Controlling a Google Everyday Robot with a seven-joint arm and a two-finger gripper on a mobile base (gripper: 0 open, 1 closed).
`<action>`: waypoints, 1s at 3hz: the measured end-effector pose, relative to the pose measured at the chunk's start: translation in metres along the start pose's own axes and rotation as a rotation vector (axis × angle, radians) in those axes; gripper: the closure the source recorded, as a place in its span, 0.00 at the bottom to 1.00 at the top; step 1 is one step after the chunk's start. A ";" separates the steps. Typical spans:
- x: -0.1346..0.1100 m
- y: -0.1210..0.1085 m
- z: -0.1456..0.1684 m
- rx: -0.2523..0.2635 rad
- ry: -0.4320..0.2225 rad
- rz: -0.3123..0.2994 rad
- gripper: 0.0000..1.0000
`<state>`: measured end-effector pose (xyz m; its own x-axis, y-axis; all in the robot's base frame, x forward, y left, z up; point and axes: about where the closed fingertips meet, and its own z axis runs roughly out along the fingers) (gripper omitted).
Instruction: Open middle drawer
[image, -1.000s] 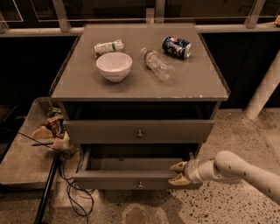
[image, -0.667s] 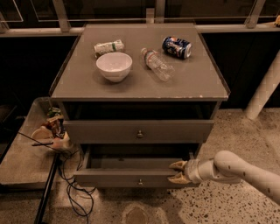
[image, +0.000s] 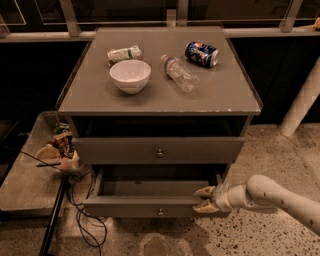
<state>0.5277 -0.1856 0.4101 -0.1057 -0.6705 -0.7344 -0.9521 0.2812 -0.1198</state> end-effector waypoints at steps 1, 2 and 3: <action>0.003 0.012 -0.005 0.011 -0.005 0.003 1.00; -0.008 0.014 -0.012 0.048 -0.011 -0.037 1.00; -0.008 0.014 -0.012 0.048 -0.011 -0.037 0.82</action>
Offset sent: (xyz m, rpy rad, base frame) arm -0.2714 -0.0592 -0.0185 0.0315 -0.0790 -0.2436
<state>0.5121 -0.1844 0.4223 -0.0673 -0.6736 -0.7360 -0.9406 0.2890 -0.1784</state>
